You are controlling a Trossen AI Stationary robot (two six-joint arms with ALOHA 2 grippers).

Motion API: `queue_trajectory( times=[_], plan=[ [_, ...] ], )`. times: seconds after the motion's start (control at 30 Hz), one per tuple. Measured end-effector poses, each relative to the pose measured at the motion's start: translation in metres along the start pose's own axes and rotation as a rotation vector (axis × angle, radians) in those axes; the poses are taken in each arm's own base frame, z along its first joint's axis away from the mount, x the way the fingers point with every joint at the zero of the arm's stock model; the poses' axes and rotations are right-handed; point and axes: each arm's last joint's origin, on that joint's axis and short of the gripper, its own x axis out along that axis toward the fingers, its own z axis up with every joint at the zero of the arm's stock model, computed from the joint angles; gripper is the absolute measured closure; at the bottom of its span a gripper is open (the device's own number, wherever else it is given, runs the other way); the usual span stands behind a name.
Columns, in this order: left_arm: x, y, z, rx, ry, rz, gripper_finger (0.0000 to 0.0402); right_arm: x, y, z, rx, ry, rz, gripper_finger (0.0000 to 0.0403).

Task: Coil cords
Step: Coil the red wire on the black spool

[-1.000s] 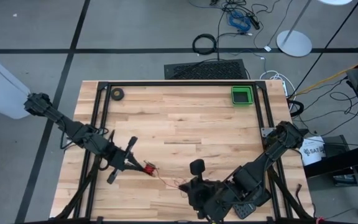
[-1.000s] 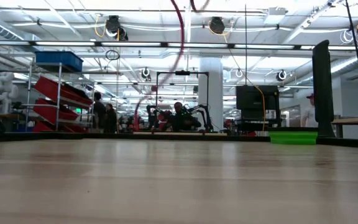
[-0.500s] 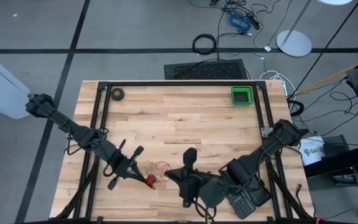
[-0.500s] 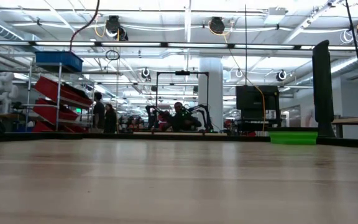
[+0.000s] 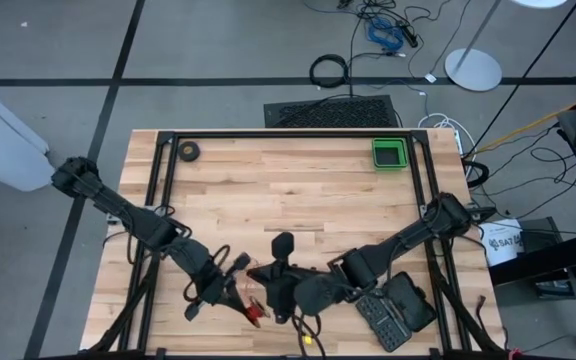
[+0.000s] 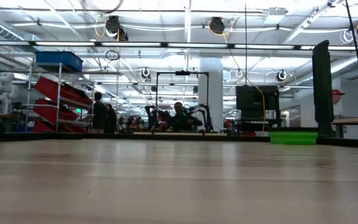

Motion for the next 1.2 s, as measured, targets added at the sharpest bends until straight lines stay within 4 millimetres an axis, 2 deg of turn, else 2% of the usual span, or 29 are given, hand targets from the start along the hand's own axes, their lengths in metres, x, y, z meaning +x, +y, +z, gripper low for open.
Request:
queue_trajectory(
  times=[0.17, 0.37, 0.87, 1.0, 1.2],
  plan=[
    [0.012, 0.004, 0.009, 0.038, -0.005, -0.005, 0.0396, 0.006, -0.005, -0.003, 0.05, -0.018, 0.094, 0.0403],
    [0.011, 0.005, 0.021, 0.07, -0.038, -0.003, 0.0396, 0.006, -0.003, -0.005, 0.057, -0.008, 0.152, 0.0403],
    [0.012, -0.009, 0.038, 0.241, -0.159, 0.028, 0.0396, 0.011, -0.002, -0.012, 0.094, 0.014, 0.299, 0.0403],
    [0.012, -0.013, 0.043, 0.291, -0.19, 0.051, 0.0396, 0.011, -0.001, -0.013, 0.122, 0.005, 0.404, 0.0403],
    [0.011, -0.022, 0.047, 0.345, -0.183, 0.119, 0.0396, 0.012, -0.001, -0.016, 0.134, 0.036, 0.421, 0.0403]
  ],
)
